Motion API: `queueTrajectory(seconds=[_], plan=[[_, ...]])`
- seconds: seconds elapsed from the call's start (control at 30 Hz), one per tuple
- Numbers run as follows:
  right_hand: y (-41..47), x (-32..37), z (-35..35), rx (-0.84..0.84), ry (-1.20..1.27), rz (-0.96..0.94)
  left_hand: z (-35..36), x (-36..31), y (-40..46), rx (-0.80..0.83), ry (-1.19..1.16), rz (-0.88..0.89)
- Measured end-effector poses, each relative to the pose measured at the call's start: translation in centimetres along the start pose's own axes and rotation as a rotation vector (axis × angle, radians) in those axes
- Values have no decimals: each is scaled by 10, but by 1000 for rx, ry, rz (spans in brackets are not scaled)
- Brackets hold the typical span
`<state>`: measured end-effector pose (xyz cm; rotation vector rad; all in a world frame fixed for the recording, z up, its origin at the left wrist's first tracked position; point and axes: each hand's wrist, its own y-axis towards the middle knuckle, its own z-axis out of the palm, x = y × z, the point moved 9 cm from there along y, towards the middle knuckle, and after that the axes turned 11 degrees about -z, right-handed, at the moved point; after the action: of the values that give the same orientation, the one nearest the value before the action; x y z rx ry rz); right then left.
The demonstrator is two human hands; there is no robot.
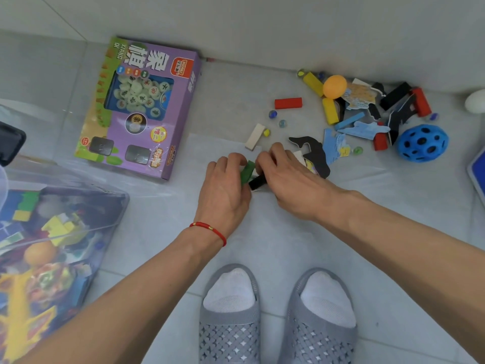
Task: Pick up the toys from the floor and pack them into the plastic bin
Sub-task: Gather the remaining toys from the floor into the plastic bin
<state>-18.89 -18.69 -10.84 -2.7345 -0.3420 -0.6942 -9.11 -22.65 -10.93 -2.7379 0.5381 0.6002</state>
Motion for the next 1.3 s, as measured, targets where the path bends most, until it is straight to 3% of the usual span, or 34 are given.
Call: queueTrajectory(seconds=[0.1,0.2,0.37,0.43,0.57,0.63,0.8,0.9,1.0,1.13,1.3], plan=[[-8,-7,-9,-106,99,5,-4,7,0,-3,-24,-58],[-24,-26,-30,-286,309,160,-9,3,0,-8,-41,-41],[-57,-51,-31,-527,1155,520,-12,-18,-11,-24,-130,102],[-61,-48,-27,-512,1223,526,-11,-17,-18,-8,-171,76],[-56,-37,-23,-366,810,462,-7,0,-27,26,-98,-65],[-45,-26,-26,-310,588,352,-3,-1,-28,60,-18,-46],[-35,-13,-29,-393,523,279,12,-5,-25,12,299,92],[-35,-9,-37,-403,223,247,-3,1,-15,-57,75,42],[-24,1,-26,-233,-161,87,-25,1,13,-90,-125,-54],[-12,11,-8,-135,-399,5,-39,-28,57,-109,-75,32],[-4,17,-17,-297,-441,-1,-20,-29,73,-112,171,-43]])
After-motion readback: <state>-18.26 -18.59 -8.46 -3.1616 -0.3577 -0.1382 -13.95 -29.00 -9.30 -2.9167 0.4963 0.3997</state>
